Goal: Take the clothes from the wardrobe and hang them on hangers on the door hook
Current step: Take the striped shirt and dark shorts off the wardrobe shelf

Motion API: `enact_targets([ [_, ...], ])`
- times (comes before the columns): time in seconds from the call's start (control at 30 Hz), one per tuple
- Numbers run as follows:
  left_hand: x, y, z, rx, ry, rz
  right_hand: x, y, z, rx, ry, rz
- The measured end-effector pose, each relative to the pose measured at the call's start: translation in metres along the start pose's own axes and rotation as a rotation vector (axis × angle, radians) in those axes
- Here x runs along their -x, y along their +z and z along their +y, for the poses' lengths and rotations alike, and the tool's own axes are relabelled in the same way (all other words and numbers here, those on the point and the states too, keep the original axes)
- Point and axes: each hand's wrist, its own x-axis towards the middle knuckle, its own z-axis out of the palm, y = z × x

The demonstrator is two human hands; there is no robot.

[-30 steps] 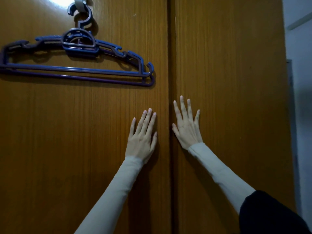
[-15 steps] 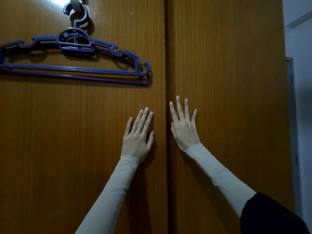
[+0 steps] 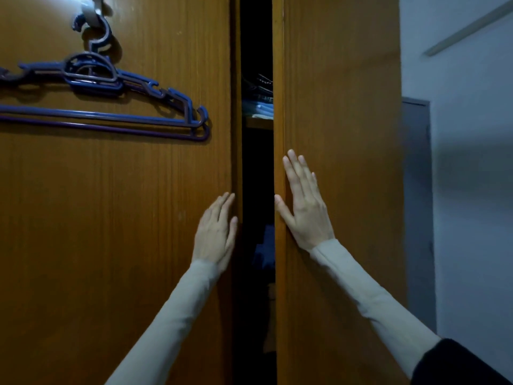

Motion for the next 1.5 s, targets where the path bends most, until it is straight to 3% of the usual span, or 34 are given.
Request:
enact_targets([
  [0.17, 0.03, 0.001, 0.07, 0.384, -0.035, -0.109, 0.013, -0.047, -0.001, 0.011, 0.0, -0.002],
  [0.3, 0.042, 0.005, 0.126, 0.562, -0.029, -0.149, 0.024, -0.09, 0.0, -0.003, 0.017, -0.004],
  [0.67, 0.067, 0.026, 0.253, 0.771, 0.086, -0.246, 0.059, -0.206, 0.025, 0.0, 0.073, 0.024],
  [1.03, 0.079, 0.064, 0.363, 0.9, 0.153, -0.297, 0.094, -0.314, 0.07, 0.2, 0.167, 0.07],
  [1.27, 0.08, 0.089, 0.388, 0.938, 0.162, -0.4, 0.115, -0.352, 0.091, 0.511, 0.172, 0.157],
  [1.5, 0.087, 0.109, 0.338, 0.798, 0.089, -0.42, 0.128, -0.324, 0.092, 0.606, 0.125, -0.054],
])
